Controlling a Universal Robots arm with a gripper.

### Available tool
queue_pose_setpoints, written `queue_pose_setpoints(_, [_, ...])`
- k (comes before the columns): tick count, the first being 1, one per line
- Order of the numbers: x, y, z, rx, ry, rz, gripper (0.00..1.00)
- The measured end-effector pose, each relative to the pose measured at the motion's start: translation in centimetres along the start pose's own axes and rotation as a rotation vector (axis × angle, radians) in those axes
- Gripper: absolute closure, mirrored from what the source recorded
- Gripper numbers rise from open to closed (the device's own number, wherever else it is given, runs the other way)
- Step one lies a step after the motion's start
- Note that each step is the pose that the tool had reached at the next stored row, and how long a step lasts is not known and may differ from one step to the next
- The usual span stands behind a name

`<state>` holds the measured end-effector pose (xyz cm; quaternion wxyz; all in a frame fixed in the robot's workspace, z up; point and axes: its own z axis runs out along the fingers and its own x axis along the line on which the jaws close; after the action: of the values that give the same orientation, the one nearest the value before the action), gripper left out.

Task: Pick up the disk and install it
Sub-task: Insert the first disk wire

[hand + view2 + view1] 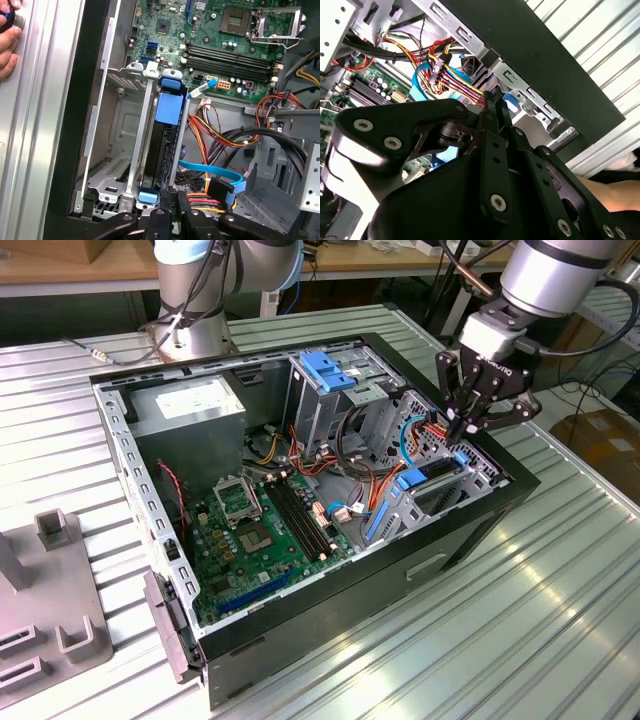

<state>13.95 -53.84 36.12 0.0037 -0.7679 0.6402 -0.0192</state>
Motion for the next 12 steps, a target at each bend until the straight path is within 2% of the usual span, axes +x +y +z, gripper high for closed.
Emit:
queue_pose_setpoints(4, [0.0,0.01,0.08,-0.0016,0.002,0.063,0.83])
queue_pose_setpoints(9, [0.14,0.1,0.1,-0.0018,0.0022,0.069,0.83])
queue_pose_setpoints(12, [0.11,0.39,0.12,-0.002,0.0024,0.08,0.83])
